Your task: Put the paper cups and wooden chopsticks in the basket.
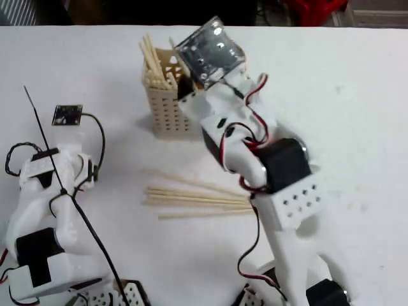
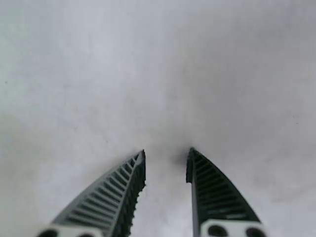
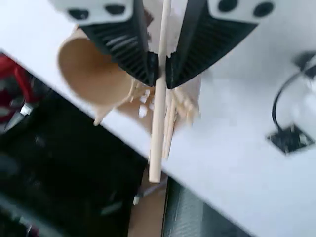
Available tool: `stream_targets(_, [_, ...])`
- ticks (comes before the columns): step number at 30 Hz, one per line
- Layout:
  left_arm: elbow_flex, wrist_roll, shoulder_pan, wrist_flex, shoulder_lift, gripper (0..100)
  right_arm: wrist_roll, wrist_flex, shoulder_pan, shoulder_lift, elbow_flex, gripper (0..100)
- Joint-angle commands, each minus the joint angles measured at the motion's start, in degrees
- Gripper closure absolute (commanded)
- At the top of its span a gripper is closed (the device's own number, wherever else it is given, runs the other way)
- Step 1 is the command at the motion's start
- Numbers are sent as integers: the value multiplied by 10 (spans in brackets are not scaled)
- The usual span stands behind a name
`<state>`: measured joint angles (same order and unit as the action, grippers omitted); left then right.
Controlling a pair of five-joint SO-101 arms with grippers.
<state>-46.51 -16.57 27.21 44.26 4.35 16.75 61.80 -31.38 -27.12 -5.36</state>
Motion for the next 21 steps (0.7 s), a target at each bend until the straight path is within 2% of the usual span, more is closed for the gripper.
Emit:
stream_targets(1, [5, -6, -7, -9, -1, 849, -33, -75, -6, -21, -64, 982])
stream_targets(6, [5, -6, -7, -9, -1, 849, -43, -188, -6, -7, -65, 981])
stream_targets(13, [5, -6, -7, -9, -1, 849, -39, -358, 0, 97, -69, 980])
stream_targets(21, [5, -6, -7, -9, -1, 849, -39, -359, 1, 170, -67, 976])
